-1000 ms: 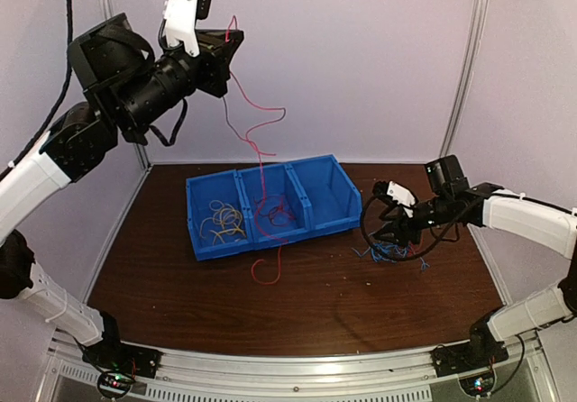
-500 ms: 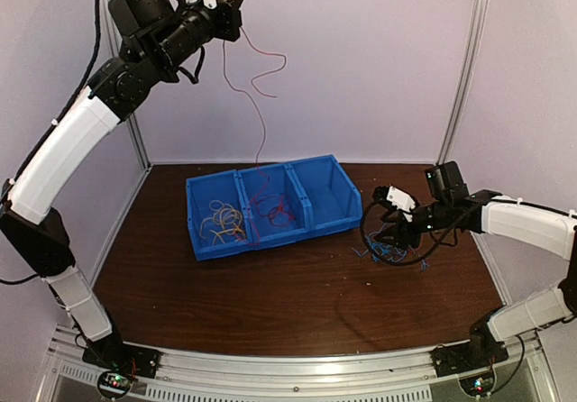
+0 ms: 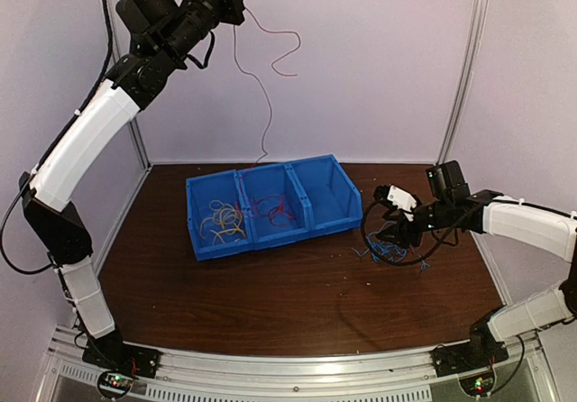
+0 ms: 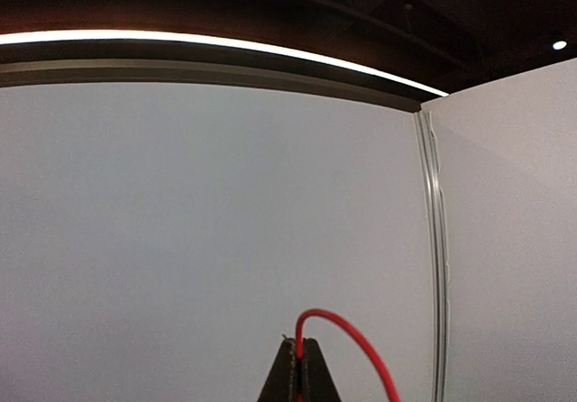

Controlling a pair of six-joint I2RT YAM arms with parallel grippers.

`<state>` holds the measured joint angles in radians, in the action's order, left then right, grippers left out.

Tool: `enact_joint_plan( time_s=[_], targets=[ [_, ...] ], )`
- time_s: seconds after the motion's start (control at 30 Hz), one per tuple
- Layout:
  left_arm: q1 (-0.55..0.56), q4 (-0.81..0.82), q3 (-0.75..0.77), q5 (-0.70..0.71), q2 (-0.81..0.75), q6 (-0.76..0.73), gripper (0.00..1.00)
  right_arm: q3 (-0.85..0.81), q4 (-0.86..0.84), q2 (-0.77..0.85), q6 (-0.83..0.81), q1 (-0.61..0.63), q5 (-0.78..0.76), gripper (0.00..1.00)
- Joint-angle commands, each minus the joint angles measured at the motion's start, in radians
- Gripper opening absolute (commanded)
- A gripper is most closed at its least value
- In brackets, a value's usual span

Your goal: Untangle the cables

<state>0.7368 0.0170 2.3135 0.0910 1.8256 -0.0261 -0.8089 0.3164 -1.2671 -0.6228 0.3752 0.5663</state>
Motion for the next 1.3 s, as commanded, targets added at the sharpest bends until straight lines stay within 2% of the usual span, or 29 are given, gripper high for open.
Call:
enact_joint_plan(
  time_s=[0.0, 0.2, 0.33, 0.4, 0.63, 0.83, 1.07, 1.27],
  targets=[
    [0.0, 0.149, 0.059, -0.062, 0.007, 0.013, 0.0, 0.012, -0.022, 0.015, -0.005, 0.001, -0.029, 0.6],
    [0.001, 0.213, 0.081, -0.059, 0.015, -0.007, 0.0, 0.013, -0.021, 0.005, -0.008, 0.001, -0.032, 0.6],
    [0.001, 0.2, 0.022, -0.064, 0.016, 0.015, 0.0, 0.011, -0.019, 0.0, -0.01, 0.001, -0.038, 0.6],
    [0.001, 0.205, -0.064, -0.053, -0.01, 0.038, 0.0, 0.013, -0.017, 0.001, -0.011, 0.0, -0.041, 0.6],
    [0.001, 0.324, -0.53, -0.026, -0.189, 0.125, 0.0, 0.016, -0.017, -0.004, -0.015, 0.001, -0.043, 0.6],
    [0.001, 0.302, -0.747, 0.017, -0.277, 0.136, 0.0, 0.016, -0.017, -0.021, -0.021, 0.001, -0.04, 0.6],
    [0.0, 0.238, -0.824, 0.087, -0.284, 0.137, 0.0, 0.01, -0.007, -0.03, -0.025, 0.001, -0.044, 0.6],
    [0.0, 0.137, -0.824, 0.138, -0.234, 0.156, 0.0, 0.012, -0.009, -0.031, -0.026, 0.0, -0.049, 0.6]
  ],
)
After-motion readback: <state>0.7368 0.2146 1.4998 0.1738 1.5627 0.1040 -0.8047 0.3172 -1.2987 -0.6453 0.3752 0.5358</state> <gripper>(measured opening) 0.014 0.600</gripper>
